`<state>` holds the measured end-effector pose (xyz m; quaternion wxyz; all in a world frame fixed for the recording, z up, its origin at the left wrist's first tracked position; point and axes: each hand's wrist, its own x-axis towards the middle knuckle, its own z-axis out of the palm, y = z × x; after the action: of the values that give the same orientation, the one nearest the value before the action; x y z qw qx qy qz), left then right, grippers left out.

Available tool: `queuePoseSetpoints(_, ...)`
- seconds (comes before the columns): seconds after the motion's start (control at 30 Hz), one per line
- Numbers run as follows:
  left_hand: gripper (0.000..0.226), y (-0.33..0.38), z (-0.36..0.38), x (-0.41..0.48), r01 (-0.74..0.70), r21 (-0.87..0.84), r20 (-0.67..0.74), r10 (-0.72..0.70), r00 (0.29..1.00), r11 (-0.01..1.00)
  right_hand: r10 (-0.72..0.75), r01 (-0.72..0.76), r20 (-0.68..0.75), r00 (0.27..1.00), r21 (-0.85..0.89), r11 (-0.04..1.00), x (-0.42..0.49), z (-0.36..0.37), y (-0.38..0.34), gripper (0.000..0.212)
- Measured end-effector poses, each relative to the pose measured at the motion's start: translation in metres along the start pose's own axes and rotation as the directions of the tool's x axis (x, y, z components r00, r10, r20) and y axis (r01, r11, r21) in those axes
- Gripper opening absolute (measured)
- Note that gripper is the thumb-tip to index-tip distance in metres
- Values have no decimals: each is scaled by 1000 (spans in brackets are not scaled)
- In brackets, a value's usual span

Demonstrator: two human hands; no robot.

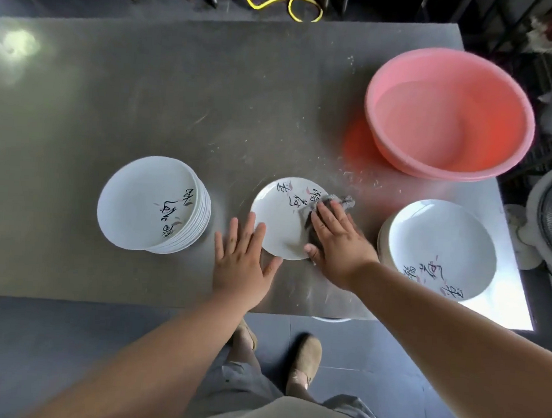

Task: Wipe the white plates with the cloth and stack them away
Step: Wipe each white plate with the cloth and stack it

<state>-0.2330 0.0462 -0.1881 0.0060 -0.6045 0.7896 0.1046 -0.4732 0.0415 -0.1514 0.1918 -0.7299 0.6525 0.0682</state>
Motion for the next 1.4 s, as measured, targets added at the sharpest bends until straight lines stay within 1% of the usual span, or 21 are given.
queuePoseSetpoints(0.1, 74, 17, -2, -8, 89, -37, -10, -89, 996, 995, 33, -33, 26, 999, 22, 999, -22, 18, -27, 97)
queuePoseSetpoints(0.17, 75, 25, -6, -11, 123, -32, -1, -123, 992, 992, -49, 47, 64, 997, 31, 998, -44, 31, -42, 100)
queuePoseSetpoints(0.23, 75, 29, -10, -14, 131, 6, 12, -131, 991, 991, -135, 132, 113, 984, 30, 991, -52, 33, -39, 98)
queuePoseSetpoints(0.3, 69, 28, -13, -20, 78, 37, 21, -79, 997, 996, -172, 173, 119, 978, 1, 985, -40, 23, -21, 93)
queuePoseSetpoints(0.37, 58, 22, -15, -28, -55, 35, -6, 55, 998, 998, -160, 163, 91, 983, -35, 986, -21, 5, 1, 86)
queuePoseSetpoints(0.43, 54, 13, -17, -27, -190, 36, -32, 192, 981, 981, -112, 115, 62, 992, -49, 992, -5, -7, 14, 81)
queuePoseSetpoints(0.5, 59, 4, -22, -14, -228, 39, -21, 229, 973, 973, -47, 48, 35, 998, -29, 998, -2, -4, 12, 82)
queuePoseSetpoints(0.57, 64, -3, -27, 4, -205, 45, 37, 204, 978, 978, 25, -24, 26, 999, -27, 999, -9, 9, -1, 88)
queuePoseSetpoints(0.63, 63, -5, -28, 12, -206, 43, 58, 203, 977, 978, 63, -62, 29, 998, -32, 998, -26, 28, -18, 96)
queuePoseSetpoints(0.77, 60, -1, -21, 5, -167, -1, 12, 167, 986, 986, -53, 61, 145, 988, -50, 997, -52, 48, -29, 102)
queuePoseSetpoints(0.83, 59, 1, -19, 4, -133, -33, -4, 132, 991, 991, -81, 86, 113, 990, -44, 995, -36, 33, -15, 97)
queuePoseSetpoints(0.93, 58, 9, -16, 3, -71, -67, -37, 69, 997, 995, -2, 2, 73, 997, -6, 1000, -7, 7, 5, 82)
queuePoseSetpoints(1.07, 57, 29, -10, 0, 21, -105, -103, -32, 994, 994, 90, -92, 42, 995, 37, 995, -19, 30, -20, 83)
queuePoseSetpoints(1.13, 59, 37, -11, -1, 85, -126, -85, -96, 992, 988, 53, -54, 12, 999, 65, 996, -42, 46, -39, 74)
queuePoseSetpoints(1.2, 57, 39, -13, -4, 105, -134, -65, -115, 991, 985, -51, 57, -49, 998, 129, 990, -56, 50, -46, 67)
queuePoseSetpoints(1.23, 56, 37, -14, -6, 99, -124, -59, -106, 993, 987, -86, 104, -101, 991, 191, 976, -58, 44, -44, 60)
queuePoseSetpoints(1.27, 55, 35, -16, -8, 90, -104, -44, -95, 995, 991, -68, 108, -148, 987, 284, 953, -58, 33, -43, 51)
queuePoseSetpoints(1.3, 55, 32, -19, -9, 83, -88, -23, -85, 996, 993, 3, 66, -157, 988, 431, 900, -58, 19, -41, 40)
queuePoseSetpoints(1.33, 54, 29, -22, -10, 76, -84, -5, -77, 997, 994, 107, -23, -103, 989, 609, 793, -58, 1, -38, 33)
queuePoseSetpoints(1.37, 53, 26, -25, -9, 68, -86, 4, -67, 998, 994, 186, -129, 5, 983, 740, 660, -56, -17, -33, 29)
queuePoseSetpoints(1.4, 51, 23, -29, -8, 50, -87, 8, -49, 999, 995, 239, -230, 108, 965, 787, 573, -52, -33, -27, 28)
